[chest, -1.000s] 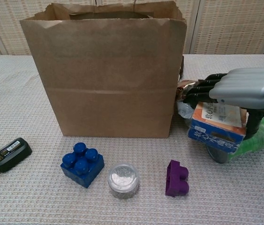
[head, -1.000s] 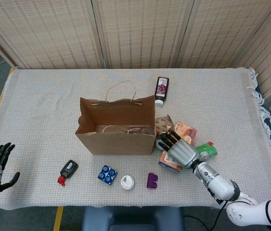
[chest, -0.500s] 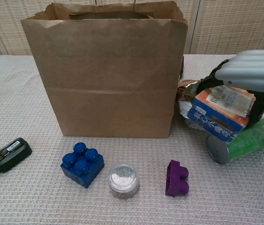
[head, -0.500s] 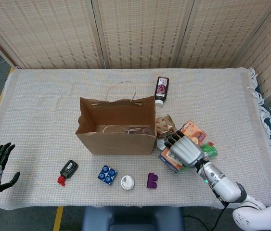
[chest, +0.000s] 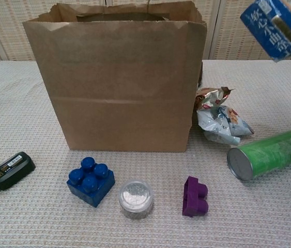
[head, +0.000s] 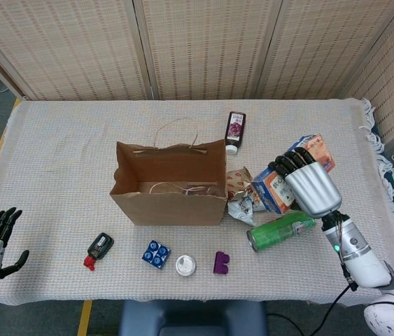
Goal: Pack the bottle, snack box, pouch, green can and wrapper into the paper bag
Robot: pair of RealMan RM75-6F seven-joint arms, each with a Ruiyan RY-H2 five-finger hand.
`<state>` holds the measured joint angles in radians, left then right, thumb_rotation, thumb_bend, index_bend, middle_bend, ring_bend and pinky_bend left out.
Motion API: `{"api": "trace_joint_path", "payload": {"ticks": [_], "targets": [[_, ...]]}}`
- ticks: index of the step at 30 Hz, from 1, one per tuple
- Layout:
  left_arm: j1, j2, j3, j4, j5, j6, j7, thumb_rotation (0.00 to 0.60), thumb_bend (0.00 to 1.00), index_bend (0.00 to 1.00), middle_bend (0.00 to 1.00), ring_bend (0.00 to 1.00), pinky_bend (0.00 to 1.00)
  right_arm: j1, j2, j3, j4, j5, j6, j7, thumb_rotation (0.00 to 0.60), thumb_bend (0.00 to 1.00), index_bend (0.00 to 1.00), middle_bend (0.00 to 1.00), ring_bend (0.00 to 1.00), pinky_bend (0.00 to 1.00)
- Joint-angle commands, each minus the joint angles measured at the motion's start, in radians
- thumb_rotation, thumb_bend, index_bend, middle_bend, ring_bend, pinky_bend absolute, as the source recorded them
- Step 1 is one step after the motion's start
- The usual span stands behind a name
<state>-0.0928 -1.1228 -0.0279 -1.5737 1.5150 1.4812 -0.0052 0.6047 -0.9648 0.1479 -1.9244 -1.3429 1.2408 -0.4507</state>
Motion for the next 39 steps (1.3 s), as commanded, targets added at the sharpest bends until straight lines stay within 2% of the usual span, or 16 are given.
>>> {"api": "trace_joint_path", "payload": {"ticks": [1,7,13,19,25,31,39], "targets": [[0.000,0.000,0.000,0.000,0.000,0.000,0.000,0.600,0.33,0.00,0.00,0.00,0.00,0.003,-0.012,0.089,-0.054,0.022,0.083,-0.027,0.600,0.16,0.62,0.60,0.59,0.50],[0.000,0.001,0.000,-0.001,0.000,0.000,-0.003,0.600,0.33,0.00,0.00,0.00,0.00,0.091,-0.118,0.199,-0.109,0.065,0.132,-0.173,0.600,0.16,0.62,0.60,0.59,0.50],[-0.001,0.003,0.001,0.002,0.003,-0.002,-0.014,0.600,0.33,0.00,0.00,0.00,0.00,0.244,-0.242,0.246,-0.107,0.110,0.085,-0.446,0.600,0.16,0.61,0.60,0.59,0.50],[-0.001,0.006,0.004,0.006,0.007,-0.003,-0.030,0.600,0.33,0.00,0.00,0.00,0.00,0.418,-0.305,0.243,-0.023,-0.013,0.003,-0.820,0.600,0.16,0.60,0.60,0.57,0.48],[-0.001,0.007,0.006,0.011,0.012,-0.002,-0.044,0.600,0.33,0.00,0.00,0.00,0.00,0.521,-0.358,0.234,-0.013,0.031,-0.088,-1.034,0.600,0.16,0.60,0.60,0.57,0.47],[0.002,0.009,0.008,0.018,0.015,0.001,-0.062,0.600,0.33,0.00,0.00,0.00,0.00,0.558,-0.376,0.184,0.008,0.107,-0.130,-1.171,0.600,0.16,0.60,0.60,0.56,0.47],[0.005,0.008,0.009,0.018,0.013,0.005,-0.066,0.600,0.33,0.00,0.00,0.00,0.00,0.575,-0.366,0.158,0.047,0.193,-0.122,-1.229,0.600,0.16,0.61,0.60,0.56,0.47]]}}
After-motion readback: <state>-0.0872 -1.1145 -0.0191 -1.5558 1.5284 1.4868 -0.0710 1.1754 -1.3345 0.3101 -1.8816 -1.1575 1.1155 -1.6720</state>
